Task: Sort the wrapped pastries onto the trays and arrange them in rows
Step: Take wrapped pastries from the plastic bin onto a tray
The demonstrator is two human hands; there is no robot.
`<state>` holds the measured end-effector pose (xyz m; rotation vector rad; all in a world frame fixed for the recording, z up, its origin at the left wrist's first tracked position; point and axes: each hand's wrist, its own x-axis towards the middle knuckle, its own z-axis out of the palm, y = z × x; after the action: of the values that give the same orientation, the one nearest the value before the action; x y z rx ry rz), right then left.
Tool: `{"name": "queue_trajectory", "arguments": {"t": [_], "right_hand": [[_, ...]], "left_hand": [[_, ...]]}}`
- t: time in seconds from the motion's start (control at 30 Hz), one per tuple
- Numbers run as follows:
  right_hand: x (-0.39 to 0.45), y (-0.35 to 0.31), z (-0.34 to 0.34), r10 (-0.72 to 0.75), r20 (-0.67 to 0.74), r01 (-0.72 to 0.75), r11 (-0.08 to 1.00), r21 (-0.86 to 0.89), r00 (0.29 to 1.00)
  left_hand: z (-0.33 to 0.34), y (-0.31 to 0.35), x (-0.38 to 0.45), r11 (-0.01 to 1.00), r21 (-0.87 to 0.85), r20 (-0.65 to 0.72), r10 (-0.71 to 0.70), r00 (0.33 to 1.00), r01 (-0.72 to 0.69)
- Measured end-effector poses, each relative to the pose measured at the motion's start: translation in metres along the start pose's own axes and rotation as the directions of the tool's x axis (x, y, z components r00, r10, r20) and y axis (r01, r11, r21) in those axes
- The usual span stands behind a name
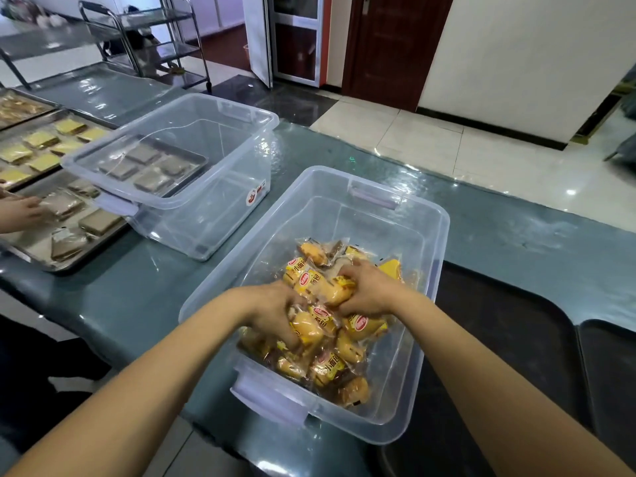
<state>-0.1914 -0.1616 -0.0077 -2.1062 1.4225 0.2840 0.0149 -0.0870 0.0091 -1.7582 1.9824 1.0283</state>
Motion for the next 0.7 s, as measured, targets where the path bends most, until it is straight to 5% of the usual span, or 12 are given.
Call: {"name": "queue_trajectory", "arguments": {"t": [0.1,0.27,0.5,0.7], "right_hand": [[0.012,-0.003,0.008,0.027,0.094,-0.031,0.999,0.041,0.995],[0.01,-0.001,0.017,0.022,0.023,-0.024,0.996,0.09,0.999],[-0.007,0.0,-0.008,0.049,-0.27,0.039,0.95,0.31,0.961],[-0.03,0.012,-0.036,0.206,-0.562,0.157,0.834,0.529,0.801]], "left_hand": [[0.001,0.017,0.021,0.999,0.037,0.066,-0.002,0.998,0.0],[0.016,0.015,0.024,0.997,0.082,-0.059,0.017,0.998,-0.013],[0.01,-0.004,0.014,0.99,-0.08,-0.272,0.088,0.958,-0.114],[-0.019,0.016,-0.006,0.98,-0.022,-0.522,0.159,0.838,-0.199]]}}
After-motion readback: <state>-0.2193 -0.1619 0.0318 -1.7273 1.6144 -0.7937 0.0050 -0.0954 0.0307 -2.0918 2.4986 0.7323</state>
